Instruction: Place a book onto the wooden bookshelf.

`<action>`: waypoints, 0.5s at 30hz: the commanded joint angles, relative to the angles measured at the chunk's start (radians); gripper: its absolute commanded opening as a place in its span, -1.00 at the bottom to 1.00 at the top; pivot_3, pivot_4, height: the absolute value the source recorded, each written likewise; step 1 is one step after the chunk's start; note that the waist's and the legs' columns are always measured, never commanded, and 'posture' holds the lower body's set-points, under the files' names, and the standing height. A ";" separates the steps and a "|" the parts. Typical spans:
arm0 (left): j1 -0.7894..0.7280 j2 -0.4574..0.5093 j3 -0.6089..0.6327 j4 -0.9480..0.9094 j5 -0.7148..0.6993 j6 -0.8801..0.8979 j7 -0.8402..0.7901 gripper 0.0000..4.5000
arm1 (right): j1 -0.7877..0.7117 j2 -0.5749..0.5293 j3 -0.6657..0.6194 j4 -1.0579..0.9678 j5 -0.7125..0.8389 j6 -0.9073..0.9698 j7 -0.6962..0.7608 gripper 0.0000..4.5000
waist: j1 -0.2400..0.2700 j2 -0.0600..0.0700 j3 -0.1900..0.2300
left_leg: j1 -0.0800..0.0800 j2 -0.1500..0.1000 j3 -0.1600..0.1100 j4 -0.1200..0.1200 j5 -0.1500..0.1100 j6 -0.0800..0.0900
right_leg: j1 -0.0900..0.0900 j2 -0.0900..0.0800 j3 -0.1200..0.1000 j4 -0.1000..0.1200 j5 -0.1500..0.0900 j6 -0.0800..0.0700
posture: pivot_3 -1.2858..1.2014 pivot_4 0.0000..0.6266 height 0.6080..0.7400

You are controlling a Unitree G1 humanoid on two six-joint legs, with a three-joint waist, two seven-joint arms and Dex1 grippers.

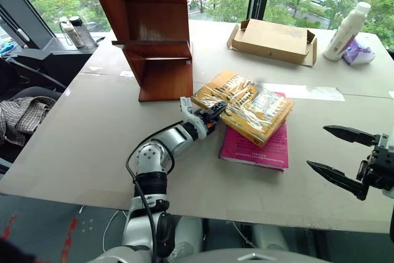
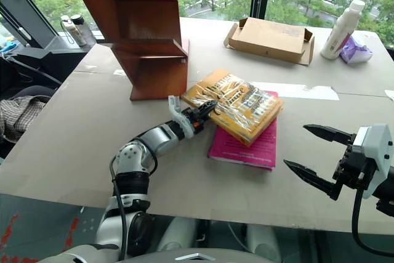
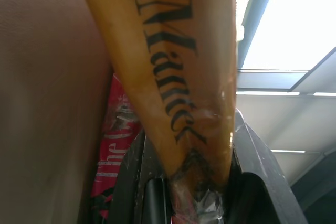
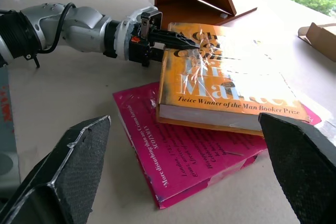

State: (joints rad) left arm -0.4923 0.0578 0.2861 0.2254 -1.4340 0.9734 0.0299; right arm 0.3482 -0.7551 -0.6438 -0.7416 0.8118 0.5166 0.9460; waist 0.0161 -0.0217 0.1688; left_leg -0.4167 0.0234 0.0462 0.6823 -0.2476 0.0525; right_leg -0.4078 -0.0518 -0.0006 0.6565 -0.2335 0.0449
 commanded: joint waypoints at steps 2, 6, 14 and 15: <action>-0.120 0.068 -0.007 -0.192 -0.074 0.061 -0.034 -0.80 | -0.061 0.010 -0.040 0.032 0.056 -0.027 -0.052 1.00 | -0.001 -0.001 0.001 | 0.000 0.000 0.000 0.000 0.000 0.000 | 0.000 0.000 0.000 0.000 0.000 0.000 | 0.03 -0.52 1.00; -0.284 0.228 -0.129 -0.346 0.107 0.070 -0.144 -0.80 | -0.151 0.018 -0.040 0.124 0.071 -0.041 -0.099 1.00 | -0.001 -0.003 0.003 | -0.001 0.000 0.000 0.000 0.000 0.000 | -0.001 0.000 0.000 0.000 0.000 0.000 | 0.03 -0.52 1.00; -0.664 0.594 -0.548 -0.447 1.007 -0.458 -0.439 -0.80 | -0.302 0.051 0.061 0.281 -0.009 -0.130 -0.115 1.00 | -0.004 -0.001 0.004 | 0.000 -0.001 0.003 -0.011 0.000 0.000 | -0.001 0.002 0.003 -0.012 0.000 0.000 | 0.03 -0.52 1.00; -0.712 0.656 -0.602 -0.445 1.127 -0.535 -0.501 -0.80 | -0.334 0.052 0.076 0.311 -0.019 -0.146 -0.108 1.00 | -0.006 -0.001 0.004 | -0.002 -0.001 0.004 -0.013 0.000 0.000 | -0.003 0.003 0.004 -0.013 0.001 0.001 | 0.03 -0.52 1.00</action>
State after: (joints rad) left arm -1.1264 0.6488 -0.2787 -0.1876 -0.4791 0.5843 -0.3825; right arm 0.0503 -0.7032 -0.5768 -0.4531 0.8038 0.4103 0.8416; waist 0.0102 -0.0224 0.1730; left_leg -0.4186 0.0222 0.0509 0.6688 -0.2474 0.0521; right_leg -0.4114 -0.0485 0.0039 0.6431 -0.2327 0.0459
